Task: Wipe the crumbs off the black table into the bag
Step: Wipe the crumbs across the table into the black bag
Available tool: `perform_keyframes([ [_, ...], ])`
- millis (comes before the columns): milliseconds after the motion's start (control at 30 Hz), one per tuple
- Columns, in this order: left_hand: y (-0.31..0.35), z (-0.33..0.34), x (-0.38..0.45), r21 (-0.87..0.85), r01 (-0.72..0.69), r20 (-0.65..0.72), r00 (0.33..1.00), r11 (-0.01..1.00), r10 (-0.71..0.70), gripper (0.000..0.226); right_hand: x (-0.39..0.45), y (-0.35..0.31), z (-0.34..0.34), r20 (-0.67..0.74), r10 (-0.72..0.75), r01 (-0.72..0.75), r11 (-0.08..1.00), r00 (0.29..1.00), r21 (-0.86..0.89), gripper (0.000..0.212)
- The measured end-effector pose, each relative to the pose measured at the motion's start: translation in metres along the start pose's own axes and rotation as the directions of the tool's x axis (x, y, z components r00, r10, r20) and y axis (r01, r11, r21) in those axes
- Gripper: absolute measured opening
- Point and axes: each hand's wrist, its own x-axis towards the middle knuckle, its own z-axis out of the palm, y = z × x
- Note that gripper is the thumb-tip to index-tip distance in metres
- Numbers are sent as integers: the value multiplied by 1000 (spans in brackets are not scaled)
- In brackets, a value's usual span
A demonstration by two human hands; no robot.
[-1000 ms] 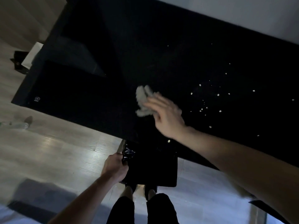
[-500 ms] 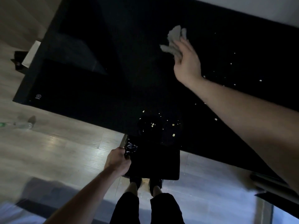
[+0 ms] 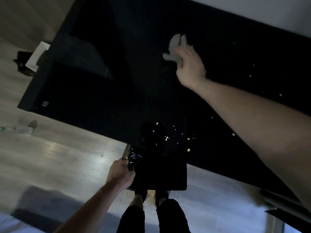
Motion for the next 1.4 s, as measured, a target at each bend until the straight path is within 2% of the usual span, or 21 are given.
perform_keyframes([
  [67, 0, -4, -1, -8, 6, 10, 1000, 1000, -6, 20, -36, -9, 6, 5, -119, 118, 992, 993, 35, 53],
  [167, 3, -10, -2, 4, 12, 17, 1000, 1000, -13, 18, -100, -26, 12, 32, -215, 210, 971, 976, 115, 56],
  [333, 10, -16, -6, 51, -24, 30, 999, 998, 22, 22, -205, -44, 22, 158, -320, 277, 929, 934, 245, 58],
  [467, 12, -16, -9, 83, -45, 33, 999, 996, 42, 22, -260, -53, 27, 215, -334, 242, 900, 918, 363, 55],
  [567, 11, -12, -12, 74, -66, 34, 997, 995, 64, 17, -278, -59, 15, 254, -293, 152, 876, 922, 458, 64],
  [633, 11, -9, -13, 85, -75, 27, 997, 994, 73, 16, -274, -55, 2, 197, -259, 133, 859, 946, 494, 64],
  [767, 9, -3, -14, 87, -71, 16, 997, 994, 70, 17, -230, -16, -18, -20, -70, 71, 887, 997, 457, 60],
  [900, 10, 2, -17, 105, -87, 19, 996, 991, 86, 17, -213, 28, -33, 31, 76, -82, 945, 997, 318, 56],
  [1033, 13, 6, -22, 101, -98, 25, 995, 990, 95, 15, -244, 31, -16, 62, -37, 27, 989, 997, 145, 57],
  [1233, 18, 9, -32, 75, -91, 28, 996, 993, 89, 17, -315, 1, 4, 119, -52, 23, 972, 992, 233, 58],
  [1400, 22, 8, -38, 78, -86, 24, 996, 993, 84, 17, -364, -23, 2, 291, -230, 129, 936, 929, 327, 53],
])
